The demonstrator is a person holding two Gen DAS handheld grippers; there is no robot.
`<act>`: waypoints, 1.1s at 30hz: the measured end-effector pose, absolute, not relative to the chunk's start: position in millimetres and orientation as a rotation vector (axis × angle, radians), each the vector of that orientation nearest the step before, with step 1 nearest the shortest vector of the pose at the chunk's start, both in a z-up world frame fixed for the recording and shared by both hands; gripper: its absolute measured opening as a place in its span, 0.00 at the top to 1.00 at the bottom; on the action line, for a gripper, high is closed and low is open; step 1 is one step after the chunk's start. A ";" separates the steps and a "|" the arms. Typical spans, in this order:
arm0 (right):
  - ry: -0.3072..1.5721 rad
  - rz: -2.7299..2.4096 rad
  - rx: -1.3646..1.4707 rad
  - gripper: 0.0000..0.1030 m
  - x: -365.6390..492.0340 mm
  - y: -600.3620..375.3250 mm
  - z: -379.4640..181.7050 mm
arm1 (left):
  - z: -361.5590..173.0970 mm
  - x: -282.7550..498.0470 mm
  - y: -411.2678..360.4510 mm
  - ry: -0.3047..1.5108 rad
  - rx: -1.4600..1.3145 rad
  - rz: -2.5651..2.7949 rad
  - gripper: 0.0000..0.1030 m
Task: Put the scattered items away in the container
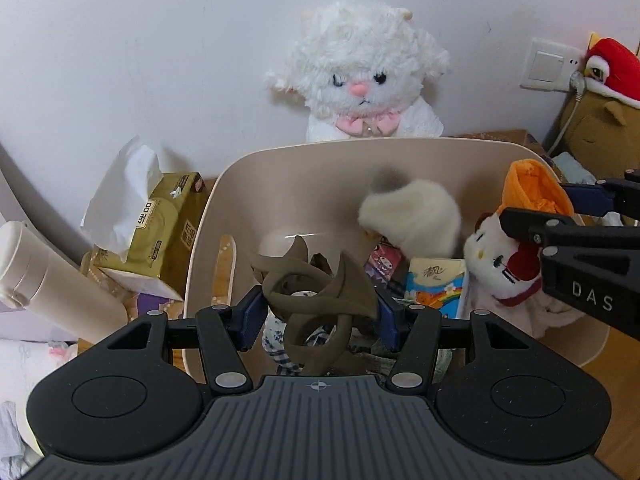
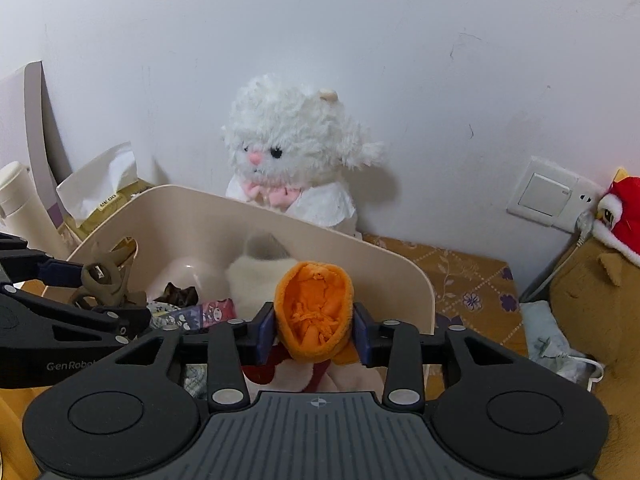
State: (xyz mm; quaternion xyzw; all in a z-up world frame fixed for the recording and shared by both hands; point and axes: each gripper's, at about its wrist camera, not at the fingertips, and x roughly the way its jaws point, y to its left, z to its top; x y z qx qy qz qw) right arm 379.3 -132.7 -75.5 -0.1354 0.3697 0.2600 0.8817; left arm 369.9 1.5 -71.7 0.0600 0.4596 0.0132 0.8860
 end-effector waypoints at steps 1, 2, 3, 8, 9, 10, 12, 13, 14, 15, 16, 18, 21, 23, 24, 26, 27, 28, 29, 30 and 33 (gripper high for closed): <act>0.770 0.542 -0.284 0.49 379.4 -132.7 -75.1 | -71.9 370.2 1.4 0.958 0.129 0.029 0.44; 0.768 0.541 -0.289 0.48 379.1 -133.2 -74.6 | -73.3 370.5 1.7 0.958 0.140 0.033 0.44; 0.763 0.540 -0.294 0.46 378.3 -133.9 -73.8 | -73.8 371.1 1.5 0.956 0.144 0.036 0.44; 0.744 0.538 -0.301 0.16 374.0 -138.6 -68.2 | -74.4 370.5 2.2 0.968 0.150 0.044 0.26; 0.740 0.539 -0.299 0.12 372.6 -139.7 -67.2 | -73.5 369.3 1.7 0.963 0.158 0.046 0.25; 0.736 0.541 -0.299 0.12 371.1 -140.2 -66.4 | -72.7 368.2 1.5 0.961 0.164 0.045 0.25; 0.734 0.545 -0.303 0.11 368.2 -140.7 -65.1 | -71.2 366.3 1.3 0.960 0.171 0.044 0.25; 0.728 0.547 -0.306 0.07 366.0 -141.0 -64.0 | -71.2 366.3 1.3 0.958 0.169 0.046 0.25; 0.720 0.549 -0.308 0.05 363.8 -141.3 -62.9 | -70.0 365.0 1.9 0.955 0.168 0.049 0.25; 0.710 0.551 -0.310 0.00 360.9 -142.1 -61.2 | -68.6 363.2 2.6 0.951 0.165 0.053 0.24; 0.697 0.553 -0.311 0.00 357.5 -143.1 -59.2 | -67.0 361.2 3.8 0.948 0.160 0.057 0.24; 0.685 0.562 -0.306 0.00 351.8 -145.8 -56.0 | -63.0 355.7 7.5 0.939 0.143 0.061 0.24; 0.679 0.569 -0.283 0.00 344.4 -150.8 -53.3 | -55.7 344.6 14.4 0.924 0.104 0.063 0.24; 0.669 0.567 -0.274 0.00 338.2 -153.8 -52.0 | -50.7 336.5 19.6 0.913 0.082 0.065 0.23; 0.666 0.566 -0.270 0.00 335.0 -155.4 -51.4 | -48.5 332.5 21.5 0.907 0.077 0.062 0.23; 0.661 0.561 -0.263 0.00 328.2 -158.4 -50.7 | -44.6 324.6 25.8 0.897 0.071 0.068 0.23; 0.654 0.559 -0.256 0.00 324.5 -160.4 -50.5 | -43.2 320.0 28.0 0.893 0.066 0.076 0.22; 0.651 0.556 -0.247 0.00 320.2 -163.1 -50.6 | -42.2 315.0 30.8 0.891 0.057 0.086 0.22; 0.649 0.554 -0.237 0.00 316.0 -165.1 -51.3 | -41.7 310.8 33.8 0.890 0.046 0.091 0.22; 0.648 0.552 -0.227 0.00 311.9 -167.1 -52.1 | -41.7 306.1 36.7 0.890 0.034 0.091 0.22; 0.656 0.553 -0.216 0.00 297.3 -170.8 -57.3 | -44.9 292.6 42.3 0.901 0.025 0.088 0.22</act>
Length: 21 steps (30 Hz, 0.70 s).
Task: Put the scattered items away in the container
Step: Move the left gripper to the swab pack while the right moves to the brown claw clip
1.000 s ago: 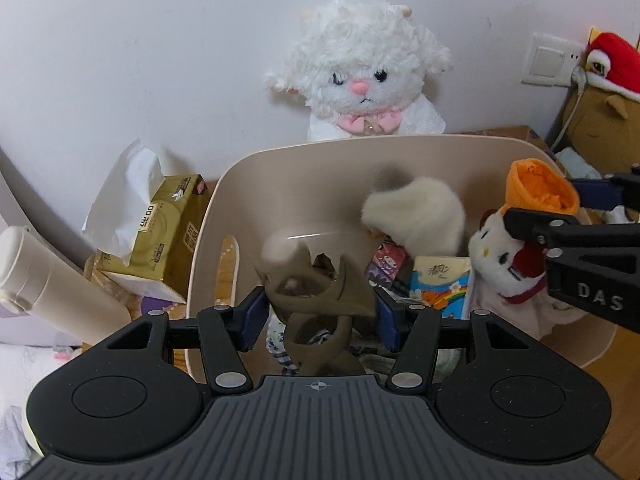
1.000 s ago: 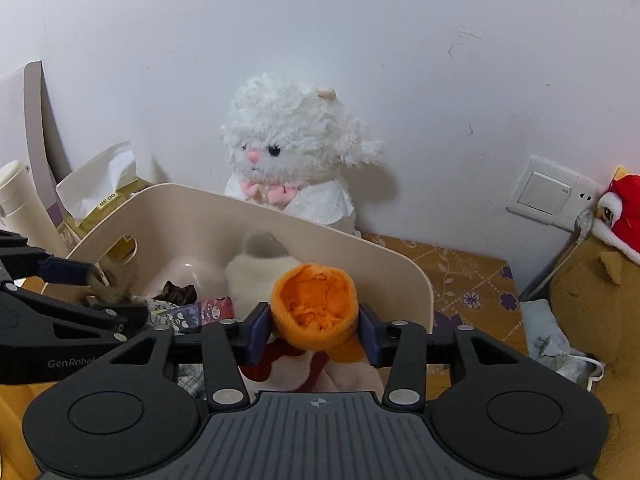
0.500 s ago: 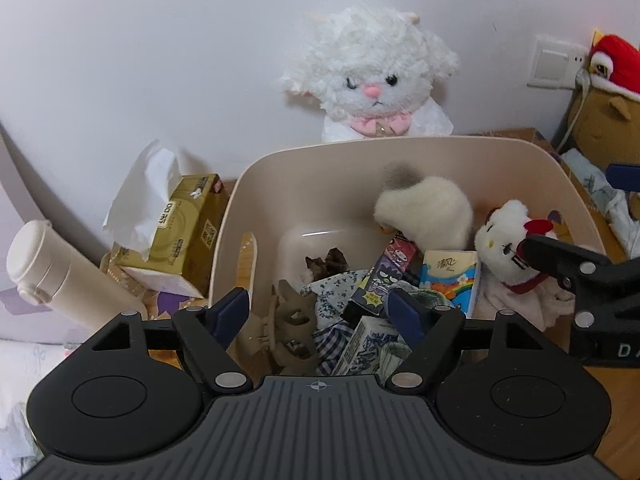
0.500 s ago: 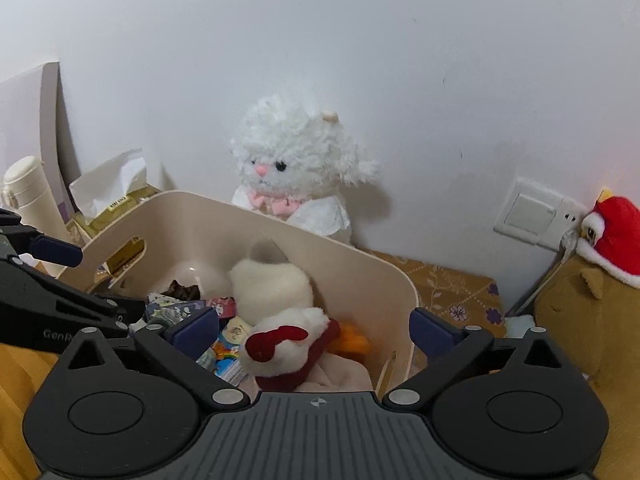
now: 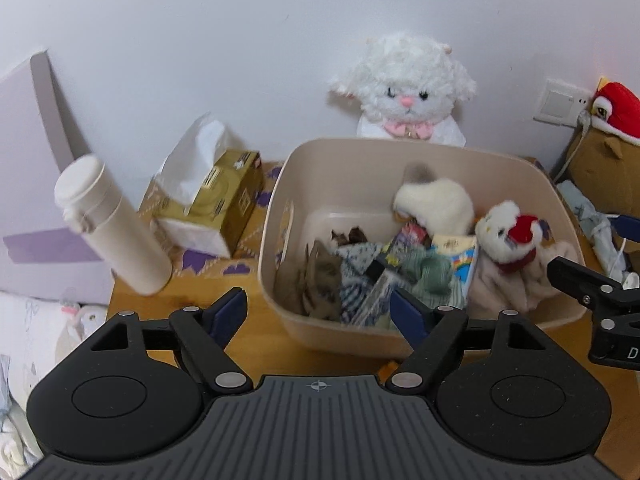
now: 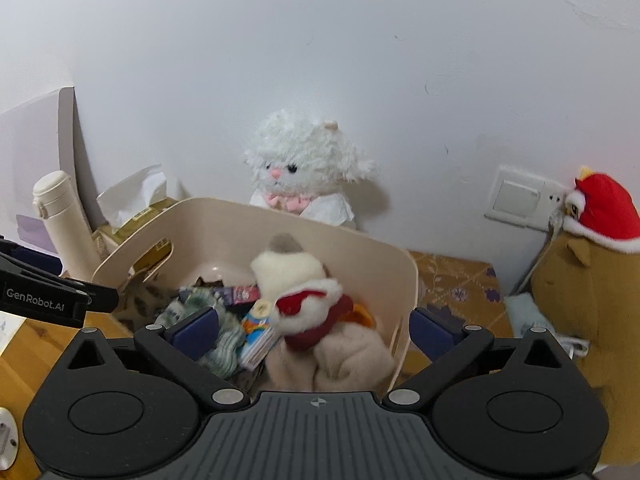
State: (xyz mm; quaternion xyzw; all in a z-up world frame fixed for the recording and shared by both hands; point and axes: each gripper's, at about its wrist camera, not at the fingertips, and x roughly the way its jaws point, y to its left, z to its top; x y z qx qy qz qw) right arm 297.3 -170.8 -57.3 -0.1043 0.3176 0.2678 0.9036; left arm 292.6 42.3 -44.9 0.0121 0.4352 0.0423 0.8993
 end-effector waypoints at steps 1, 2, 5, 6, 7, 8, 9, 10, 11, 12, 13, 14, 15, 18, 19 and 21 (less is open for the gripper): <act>0.659 0.556 -0.215 0.00 292.4 -171.4 -59.2 | -46.8 288.3 43.3 0.908 0.029 0.086 0.22; 0.662 0.560 -0.216 0.00 287.8 -171.5 -61.6 | -49.5 284.3 43.9 0.915 0.034 0.082 0.22; 0.688 0.574 -0.232 0.00 274.6 -169.2 -72.3 | -60.0 274.1 44.5 0.944 0.046 0.069 0.22; 0.698 0.582 -0.237 0.00 270.7 -168.5 -76.7 | -64.9 270.9 44.4 0.956 0.052 0.066 0.22; 0.712 0.586 -0.241 0.00 267.1 -167.4 -81.7 | -69.5 268.3 44.4 0.968 0.058 0.063 0.22; 0.724 0.589 -0.245 0.00 264.0 -166.8 -86.2 | -74.2 265.1 44.6 0.981 0.063 0.060 0.22; 0.736 0.592 -0.250 0.00 261.0 -166.0 -90.7 | -78.7 261.6 44.9 0.992 0.067 0.057 0.22; 0.750 0.593 -0.256 0.00 257.0 -165.4 -95.5 | -83.1 259.0 45.2 1.004 0.071 0.053 0.22; 0.762 0.592 -0.261 0.00 254.6 -164.6 -99.4 | -87.4 256.6 45.5 1.017 0.075 0.047 0.22; 0.775 0.594 -0.266 0.00 251.9 -164.1 -103.7 | -91.3 254.2 45.7 1.029 0.078 0.041 0.22; 0.793 0.596 -0.266 0.00 248.3 -164.1 -108.7 | -94.8 251.8 45.8 1.040 0.082 0.037 0.22; 0.808 0.600 -0.265 0.00 245.3 -163.4 -112.9 | -98.2 249.3 46.0 1.050 0.086 0.032 0.22; 0.821 0.606 -0.266 0.00 241.5 -163.2 -116.9 | -101.3 246.5 46.0 1.061 0.087 0.029 0.22; 0.848 0.613 -0.290 0.00 230.9 -158.0 -130.1 | -109.7 239.3 47.9 1.084 0.089 0.031 0.22; 0.854 0.614 -0.296 0.00 229.9 -155.4 -133.8 | -112.0 237.0 48.9 1.092 0.086 0.034 0.22; 0.863 0.620 -0.301 0.00 228.5 -149.4 -139.7 | -116.4 232.0 51.4 1.108 0.078 0.040 0.22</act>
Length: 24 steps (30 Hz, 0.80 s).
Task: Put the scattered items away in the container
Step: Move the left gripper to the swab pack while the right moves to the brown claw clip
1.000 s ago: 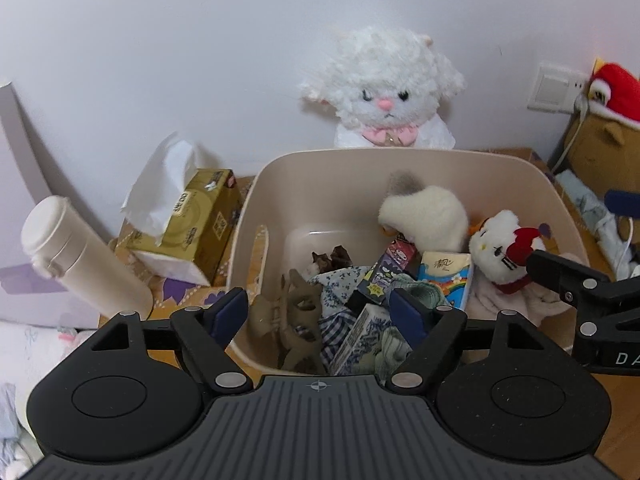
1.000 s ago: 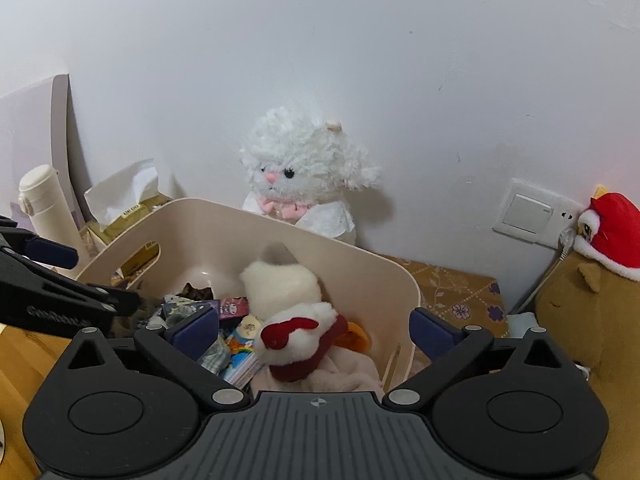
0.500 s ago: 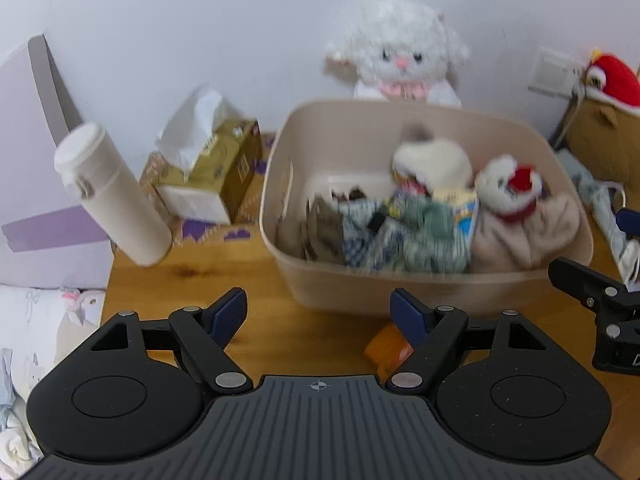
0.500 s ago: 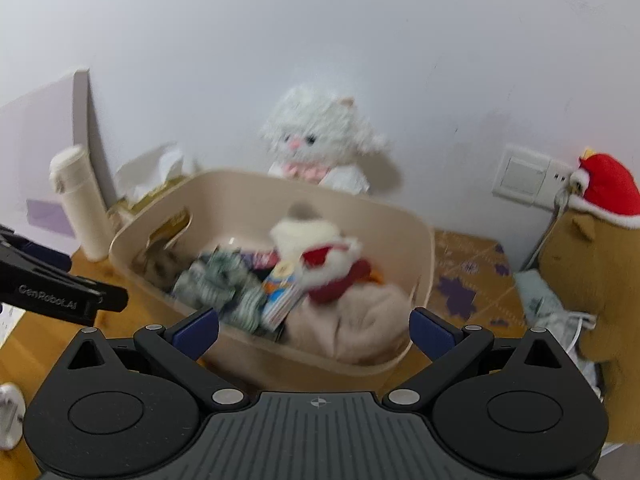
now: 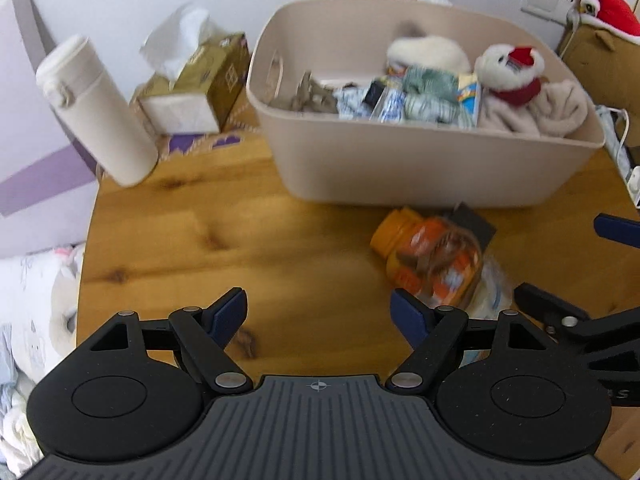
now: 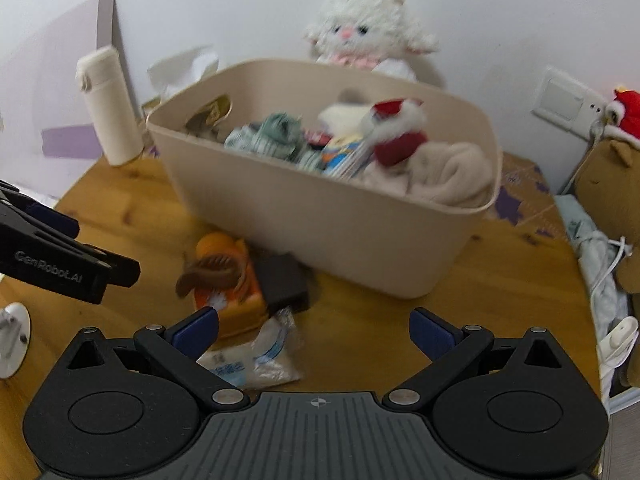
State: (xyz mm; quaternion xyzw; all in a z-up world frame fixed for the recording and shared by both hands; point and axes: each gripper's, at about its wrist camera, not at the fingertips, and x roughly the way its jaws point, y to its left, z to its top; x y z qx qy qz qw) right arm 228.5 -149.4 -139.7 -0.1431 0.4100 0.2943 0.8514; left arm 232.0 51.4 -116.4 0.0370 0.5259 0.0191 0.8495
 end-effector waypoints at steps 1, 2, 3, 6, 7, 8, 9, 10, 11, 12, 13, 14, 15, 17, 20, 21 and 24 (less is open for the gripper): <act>0.864 0.620 -0.301 0.00 228.4 -145.7 -141.6 | -118.3 229.9 53.2 1.115 0.075 0.044 0.22; 0.862 0.621 -0.302 0.00 228.7 -141.6 -142.5 | -120.4 227.4 54.8 1.121 0.075 0.048 0.22; 0.857 0.624 -0.304 0.00 228.9 -137.7 -142.8 | -122.3 225.2 56.6 1.127 0.077 0.053 0.22; 0.850 0.639 -0.299 0.00 231.5 -124.7 -141.4 | -129.5 219.7 60.0 1.148 0.087 0.065 0.22; 0.851 0.643 -0.296 0.00 232.8 -119.9 -141.4 | -132.4 218.3 61.5 1.159 0.087 0.066 0.22; 0.852 0.642 -0.295 0.00 233.7 -116.1 -141.5 | -135.3 216.4 62.7 1.171 0.085 0.066 0.23; 0.855 0.641 -0.291 0.00 235.4 -111.8 -142.2 | -138.0 215.0 64.0 1.182 0.086 0.074 0.22; 0.860 0.642 -0.283 0.00 237.1 -107.0 -143.1 | -141.1 213.5 65.4 1.193 0.084 0.078 0.22; 0.863 0.641 -0.278 0.00 238.6 -103.6 -144.2 | -143.6 212.5 66.3 1.203 0.078 0.076 0.22; 0.864 0.637 -0.276 0.00 240.2 -99.6 -145.2 | -146.0 211.0 67.1 1.211 0.070 0.073 0.22; 0.865 0.633 -0.276 0.00 241.9 -95.6 -146.2 | -147.9 209.7 67.8 1.217 0.065 0.071 0.22; 0.866 0.627 -0.277 0.00 242.9 -92.4 -147.4 | -149.7 208.7 67.9 1.222 0.065 0.069 0.22; 0.867 0.619 -0.280 0.00 244.9 -89.7 -148.7 | -151.4 208.1 67.8 1.227 0.068 0.068 0.22; 0.879 0.602 -0.284 0.00 249.6 -86.0 -151.7 | -153.8 207.3 66.8 1.234 0.073 0.064 0.22; 0.894 0.567 -0.260 0.00 255.7 -90.4 -151.9 | -156.7 207.2 65.5 1.241 0.071 0.059 0.22; 0.900 0.548 -0.253 0.00 257.3 -93.6 -151.3 | -157.5 207.3 64.8 1.242 0.069 0.058 0.22; 0.925 0.487 -0.219 0.00 262.0 -110.9 -151.0 | -159.3 208.2 63.1 1.245 0.063 0.052 0.22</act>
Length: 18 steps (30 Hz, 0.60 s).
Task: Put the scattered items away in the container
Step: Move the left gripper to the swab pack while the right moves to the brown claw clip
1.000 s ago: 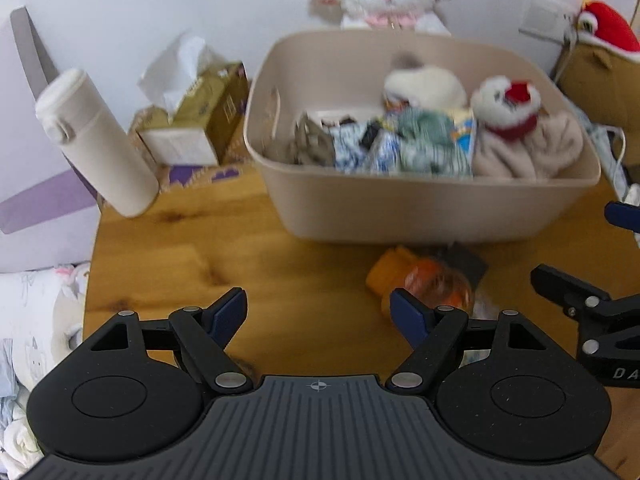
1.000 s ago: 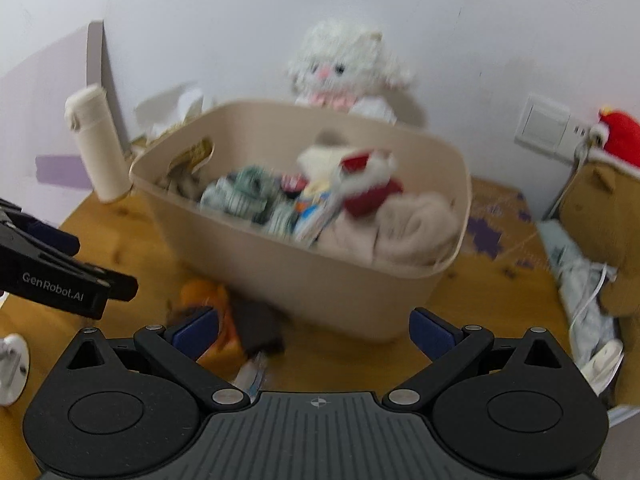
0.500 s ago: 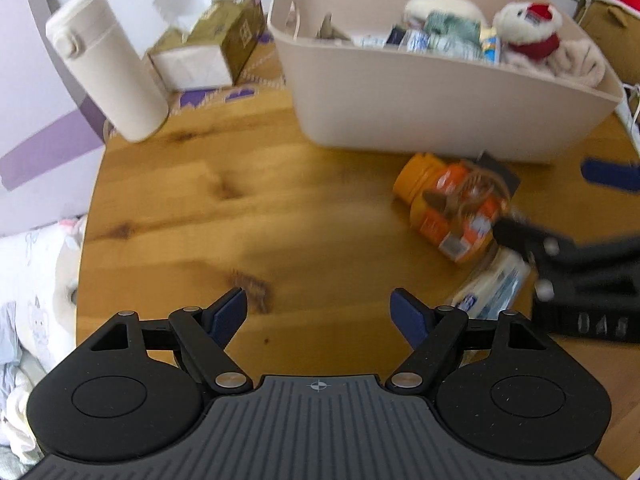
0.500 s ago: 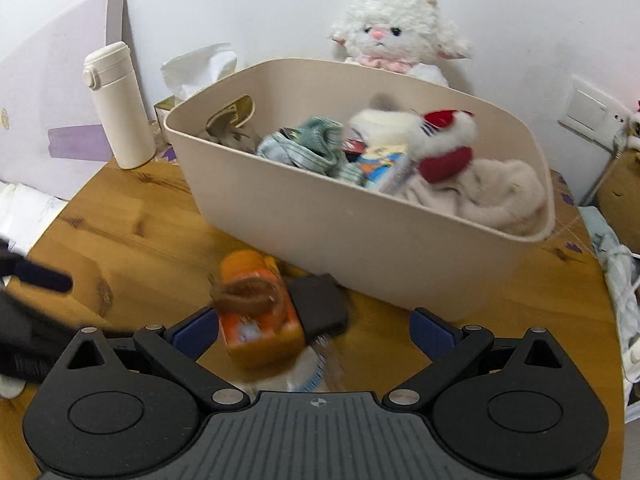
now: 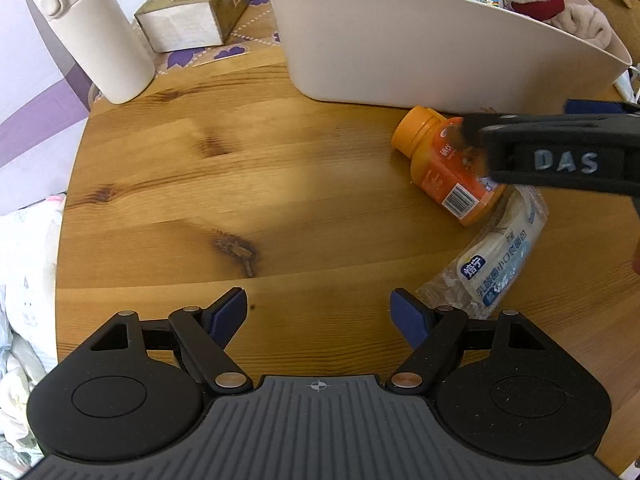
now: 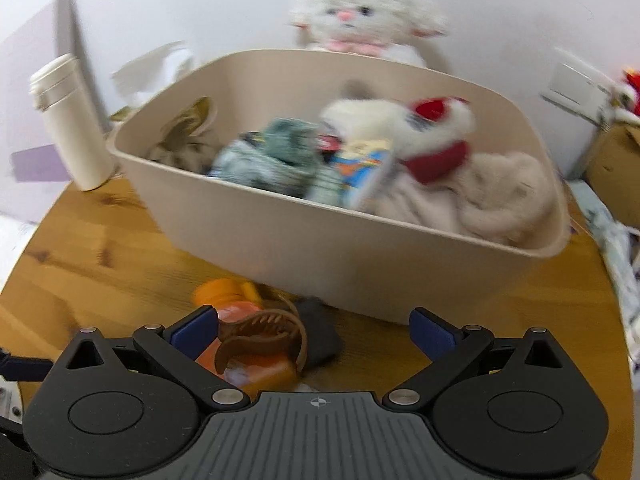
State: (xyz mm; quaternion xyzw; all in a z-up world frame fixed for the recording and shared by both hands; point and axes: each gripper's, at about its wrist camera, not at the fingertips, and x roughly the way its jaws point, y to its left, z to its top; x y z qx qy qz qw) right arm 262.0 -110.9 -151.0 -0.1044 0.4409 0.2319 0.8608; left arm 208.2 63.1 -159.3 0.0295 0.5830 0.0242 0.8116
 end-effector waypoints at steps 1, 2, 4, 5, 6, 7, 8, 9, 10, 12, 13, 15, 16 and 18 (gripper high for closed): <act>0.934 0.475 -0.204 0.00 263.9 -116.8 -151.3 | -159.9 208.5 62.7 1.246 0.061 0.048 0.22; 0.941 0.462 -0.187 0.00 266.0 -123.5 -151.8 | -160.2 208.9 61.9 1.246 0.057 0.044 0.22; 0.949 0.427 -0.173 0.00 269.8 -136.7 -152.3 | -160.1 209.7 59.8 1.244 0.046 0.028 0.22; 0.957 0.408 -0.180 0.00 271.3 -141.4 -153.0 | -159.8 210.0 58.1 1.243 0.039 0.018 0.22; 0.971 0.391 -0.191 0.00 273.3 -145.8 -154.4 | -159.6 210.3 56.0 1.242 0.032 0.006 0.22; 0.981 0.381 -0.193 0.00 274.4 -151.3 -156.1 | -159.2 210.3 53.9 1.242 0.025 -0.007 0.22; 0.985 0.376 -0.190 0.00 275.0 -156.1 -157.0 | -159.2 210.8 51.6 1.243 0.015 -0.024 0.22; 0.987 0.368 -0.190 0.00 275.1 -160.8 -157.9 | -159.4 210.8 48.7 1.245 0.005 -0.042 0.22; 0.991 0.360 -0.194 0.00 274.7 -165.6 -158.7 | -159.3 210.6 45.6 1.246 -0.002 -0.059 0.22; 0.997 0.358 -0.204 0.00 271.9 -172.1 -160.4 | -159.2 210.5 38.0 1.243 -0.006 -0.092 0.22; 1.000 0.359 -0.210 0.00 270.7 -175.1 -161.1 | -159.2 210.3 33.5 1.241 -0.002 -0.111 0.22; 1.005 0.376 -0.212 0.00 268.7 -179.6 -162.7 | -160.8 210.6 23.1 1.241 0.021 -0.147 0.22; 1.009 0.393 -0.209 0.00 268.4 -181.4 -164.2 | -161.8 211.0 18.5 1.242 0.034 -0.163 0.22; 1.017 0.426 -0.207 0.00 268.1 -183.1 -166.9 | -163.6 212.5 8.9 1.235 0.059 -0.190 0.22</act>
